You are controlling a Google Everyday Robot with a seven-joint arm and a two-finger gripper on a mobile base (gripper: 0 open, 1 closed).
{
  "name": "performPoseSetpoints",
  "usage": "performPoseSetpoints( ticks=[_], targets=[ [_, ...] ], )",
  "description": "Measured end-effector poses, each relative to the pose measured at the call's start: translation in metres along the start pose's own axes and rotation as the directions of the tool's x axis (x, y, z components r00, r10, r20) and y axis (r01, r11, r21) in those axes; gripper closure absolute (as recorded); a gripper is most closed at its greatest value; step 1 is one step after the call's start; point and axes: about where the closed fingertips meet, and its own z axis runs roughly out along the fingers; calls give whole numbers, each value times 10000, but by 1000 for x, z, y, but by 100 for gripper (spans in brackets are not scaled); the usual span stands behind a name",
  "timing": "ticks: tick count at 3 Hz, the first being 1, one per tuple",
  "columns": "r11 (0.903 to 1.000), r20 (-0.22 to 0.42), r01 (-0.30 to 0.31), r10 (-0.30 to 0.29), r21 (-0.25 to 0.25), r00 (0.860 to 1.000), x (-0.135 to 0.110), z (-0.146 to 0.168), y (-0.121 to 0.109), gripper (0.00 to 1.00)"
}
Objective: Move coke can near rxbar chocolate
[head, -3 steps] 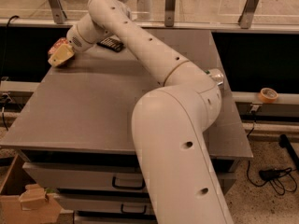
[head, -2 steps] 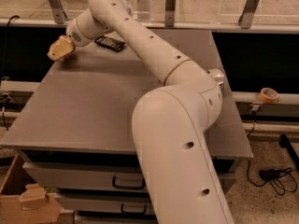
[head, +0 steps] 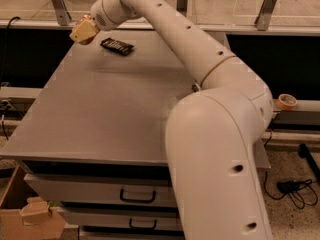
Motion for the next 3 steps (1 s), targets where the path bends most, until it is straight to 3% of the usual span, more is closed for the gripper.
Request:
performPoseSetpoints(
  ticks=[1, 2, 3],
  targets=[
    [9946, -406, -59, 102, 1034, 9991, 23, -48, -31, 100],
    [9848, -837, -356, 504, 1700, 9952, 57, -80, -48, 100],
    [9783, -1191, -771, 1012, 1924, 9877, 92, -92, -51, 100]
  ],
)
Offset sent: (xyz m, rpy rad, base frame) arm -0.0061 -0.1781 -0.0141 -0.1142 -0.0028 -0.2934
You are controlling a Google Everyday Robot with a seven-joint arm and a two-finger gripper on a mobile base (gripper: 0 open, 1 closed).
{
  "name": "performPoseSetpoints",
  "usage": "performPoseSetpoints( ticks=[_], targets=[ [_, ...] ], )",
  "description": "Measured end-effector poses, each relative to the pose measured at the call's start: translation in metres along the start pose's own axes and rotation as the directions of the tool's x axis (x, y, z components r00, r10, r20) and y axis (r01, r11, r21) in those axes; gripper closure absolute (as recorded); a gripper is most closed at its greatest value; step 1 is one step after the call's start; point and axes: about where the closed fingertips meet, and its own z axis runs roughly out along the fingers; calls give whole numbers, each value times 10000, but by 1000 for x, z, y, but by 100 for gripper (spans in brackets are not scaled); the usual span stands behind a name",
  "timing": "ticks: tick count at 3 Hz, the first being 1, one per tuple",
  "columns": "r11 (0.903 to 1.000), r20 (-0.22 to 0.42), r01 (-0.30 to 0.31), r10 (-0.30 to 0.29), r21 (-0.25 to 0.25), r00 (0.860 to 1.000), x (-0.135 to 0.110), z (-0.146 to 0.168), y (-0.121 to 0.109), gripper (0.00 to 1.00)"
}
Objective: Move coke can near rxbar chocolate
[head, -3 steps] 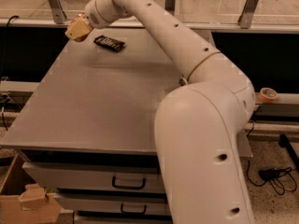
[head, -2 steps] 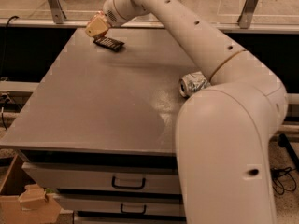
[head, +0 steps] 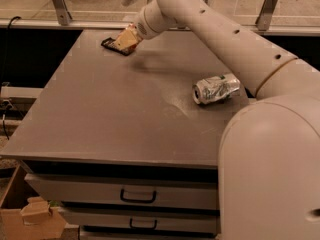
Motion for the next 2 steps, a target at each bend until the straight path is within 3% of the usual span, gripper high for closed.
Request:
performPoseSetpoints(
  ticks=[1, 2],
  targets=[
    [9996, -236, -250, 248, -107, 9994, 18, 6, 2, 100],
    [9990, -370, -404, 397, -186, 9985, 25, 12, 5, 82]
  ],
)
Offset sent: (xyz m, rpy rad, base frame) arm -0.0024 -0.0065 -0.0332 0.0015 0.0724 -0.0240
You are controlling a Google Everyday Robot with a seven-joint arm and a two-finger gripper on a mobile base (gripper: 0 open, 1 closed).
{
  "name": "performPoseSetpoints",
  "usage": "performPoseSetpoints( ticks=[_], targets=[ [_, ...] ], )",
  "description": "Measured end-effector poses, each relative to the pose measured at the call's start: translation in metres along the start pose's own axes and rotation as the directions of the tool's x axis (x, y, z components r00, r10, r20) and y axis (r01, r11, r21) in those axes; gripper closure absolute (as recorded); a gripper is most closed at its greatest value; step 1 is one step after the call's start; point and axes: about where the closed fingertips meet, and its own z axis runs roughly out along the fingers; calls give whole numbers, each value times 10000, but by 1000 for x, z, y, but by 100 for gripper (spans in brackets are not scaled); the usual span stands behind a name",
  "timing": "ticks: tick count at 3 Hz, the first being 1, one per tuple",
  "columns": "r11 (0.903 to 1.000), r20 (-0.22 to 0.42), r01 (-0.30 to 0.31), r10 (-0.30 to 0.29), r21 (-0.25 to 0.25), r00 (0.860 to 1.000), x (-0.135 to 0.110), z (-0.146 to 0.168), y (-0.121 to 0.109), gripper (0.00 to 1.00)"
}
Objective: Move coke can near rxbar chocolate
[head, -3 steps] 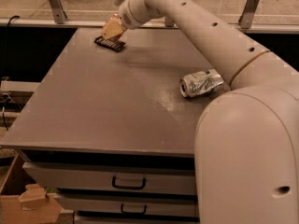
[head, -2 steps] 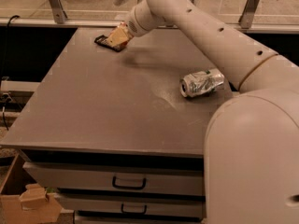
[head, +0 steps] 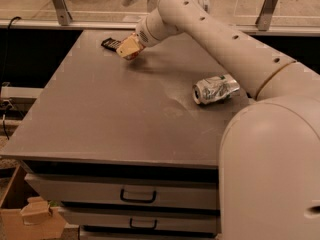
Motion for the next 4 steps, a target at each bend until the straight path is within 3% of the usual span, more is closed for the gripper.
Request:
performPoseSetpoints(
  ticks=[3, 4],
  targets=[
    [9998, -160, -118, 115, -162, 9998, 5, 8, 8, 12],
    [9995, -184, -105, 99, -304, 9998, 2, 13, 13, 0]
  ],
)
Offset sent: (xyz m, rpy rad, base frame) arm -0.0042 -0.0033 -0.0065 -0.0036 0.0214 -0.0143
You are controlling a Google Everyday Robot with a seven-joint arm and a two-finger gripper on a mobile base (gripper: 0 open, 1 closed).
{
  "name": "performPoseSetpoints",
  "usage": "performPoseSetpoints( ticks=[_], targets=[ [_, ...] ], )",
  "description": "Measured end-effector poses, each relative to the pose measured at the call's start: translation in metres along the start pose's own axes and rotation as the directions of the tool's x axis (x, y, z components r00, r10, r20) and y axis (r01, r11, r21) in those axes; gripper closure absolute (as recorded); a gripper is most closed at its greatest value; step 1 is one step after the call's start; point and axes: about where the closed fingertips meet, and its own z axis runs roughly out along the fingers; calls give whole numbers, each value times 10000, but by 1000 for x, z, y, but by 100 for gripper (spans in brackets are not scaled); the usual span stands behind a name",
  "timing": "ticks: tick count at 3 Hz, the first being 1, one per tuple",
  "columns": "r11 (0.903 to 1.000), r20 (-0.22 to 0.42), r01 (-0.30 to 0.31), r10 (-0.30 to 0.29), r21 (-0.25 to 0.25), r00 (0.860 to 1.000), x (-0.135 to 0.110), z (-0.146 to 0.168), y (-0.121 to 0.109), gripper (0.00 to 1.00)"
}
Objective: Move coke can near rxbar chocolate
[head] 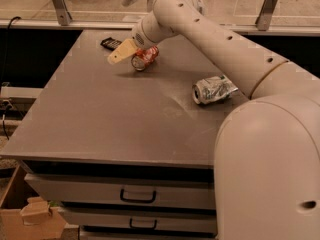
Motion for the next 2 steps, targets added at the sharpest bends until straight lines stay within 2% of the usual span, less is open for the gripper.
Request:
performPoseSetpoints(
  ticks=[1, 2],
  targets=[
    [10000, 4, -85, 85, -31, 10000, 2, -1, 3, 0],
    [10000, 293, -54, 52, 79, 9996, -6, -12, 2, 0]
  ],
)
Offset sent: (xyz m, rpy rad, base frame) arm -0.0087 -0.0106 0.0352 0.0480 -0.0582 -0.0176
